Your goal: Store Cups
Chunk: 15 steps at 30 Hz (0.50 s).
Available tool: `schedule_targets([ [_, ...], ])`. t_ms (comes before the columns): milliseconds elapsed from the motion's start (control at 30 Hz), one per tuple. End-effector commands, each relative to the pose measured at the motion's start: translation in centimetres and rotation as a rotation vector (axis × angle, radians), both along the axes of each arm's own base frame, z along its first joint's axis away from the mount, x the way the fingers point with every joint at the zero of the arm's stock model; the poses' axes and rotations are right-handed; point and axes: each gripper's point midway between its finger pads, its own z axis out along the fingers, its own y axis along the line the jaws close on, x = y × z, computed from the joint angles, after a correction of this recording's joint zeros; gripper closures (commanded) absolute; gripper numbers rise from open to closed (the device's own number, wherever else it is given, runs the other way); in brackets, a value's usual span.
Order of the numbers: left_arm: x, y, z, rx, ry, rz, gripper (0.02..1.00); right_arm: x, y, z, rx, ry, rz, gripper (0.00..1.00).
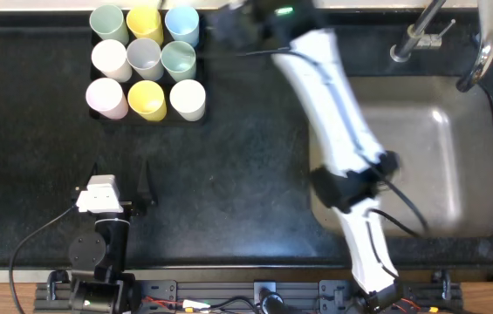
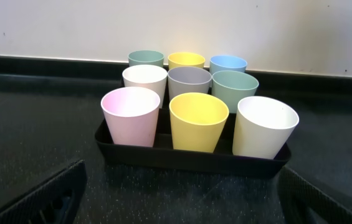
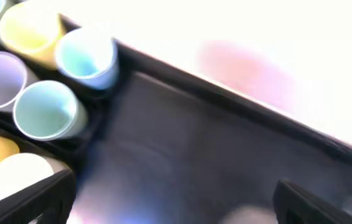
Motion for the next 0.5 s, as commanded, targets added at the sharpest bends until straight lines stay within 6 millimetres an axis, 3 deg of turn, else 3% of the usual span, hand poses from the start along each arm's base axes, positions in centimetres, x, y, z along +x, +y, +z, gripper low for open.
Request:
schedule_targets([
  [33,0.0,0.2,0.1,0.022,-0.007,0.009,0.018,-3.1,-9.5,8.5,0.107,-0.103,-0.205,0.005],
  [133,0.0,0.2,0.1,0.022,-0.007,0.009,0.02,-5.3,-14.7,9.0,0.093,-0.073,-0.325,0.003],
  [233,0.0,0.2,0.1,0.022,-0.007,0.009,0.02,-9.3,-18.2,7.3,0.075,0.014,-0.435,0.003],
  [300,0.0,0.2,0.1,0.022,-0.007,0.009,0.02,-13.0,-19.6,4.7,0.083,0.091,-0.51,0.003],
  [400,0.0,0.2,0.1,0.022,-0.007,0.009,0.02,-17.4,-20.2,0.0,0.088,0.141,-0.553,0.003],
  [500,0.0,0.2,0.1,0.022,-0.007,0.009,0.02,-19.0,-21.1,-3.7,0.034,0.012,-0.555,0.003],
])
